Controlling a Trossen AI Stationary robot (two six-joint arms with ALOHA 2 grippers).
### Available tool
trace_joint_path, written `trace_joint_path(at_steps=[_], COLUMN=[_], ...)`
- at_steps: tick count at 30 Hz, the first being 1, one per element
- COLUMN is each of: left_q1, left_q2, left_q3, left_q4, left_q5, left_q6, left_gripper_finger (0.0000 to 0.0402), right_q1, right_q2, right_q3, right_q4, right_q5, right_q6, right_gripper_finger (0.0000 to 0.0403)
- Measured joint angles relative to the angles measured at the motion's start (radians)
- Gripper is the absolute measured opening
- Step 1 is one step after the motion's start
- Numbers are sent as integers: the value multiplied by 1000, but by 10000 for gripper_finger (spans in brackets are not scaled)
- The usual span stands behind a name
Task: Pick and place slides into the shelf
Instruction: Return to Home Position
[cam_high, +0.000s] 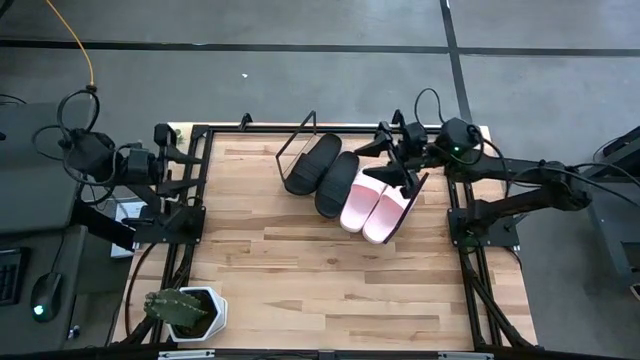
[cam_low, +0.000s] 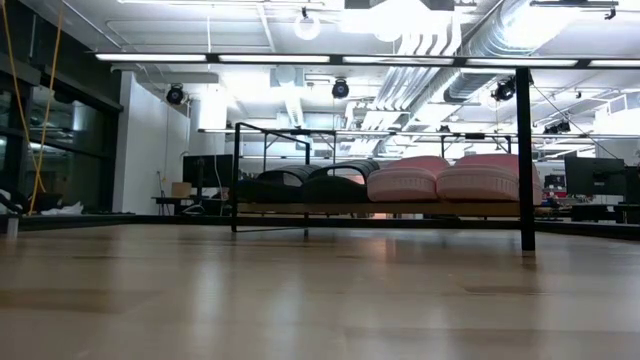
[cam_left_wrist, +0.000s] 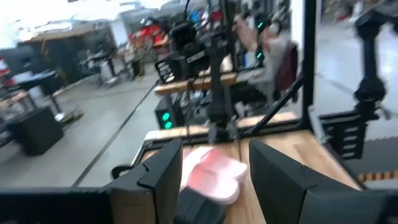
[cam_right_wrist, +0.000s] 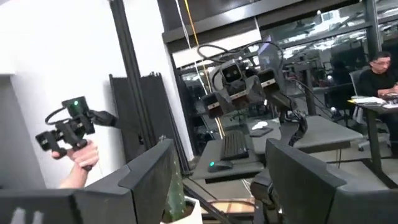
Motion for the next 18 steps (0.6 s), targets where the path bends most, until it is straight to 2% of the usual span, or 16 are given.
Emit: trace_joint_path(at_steps=[6,11,15,18], left_q1=[0,0,0,0], left_q2=[-57,-61,-61,-61], left_q3=[-94,-112,-112,-112], left_q4=[47,70,122,163], left_q5=[17,16,-14,-9], left_q6=[13,14,42,65], left_gripper_finger=[168,168,168,168], right_q1=[71,124,118,82], right_q2=[-91,-146,-177,-203], right_q3=[0,0,0,0], right_q4=[-153,-184,-232,-282], right_q5=[131,221,302,303], right_q6=[-121,-173,-217,-228], right_gripper_finger=[246,246,246,246])
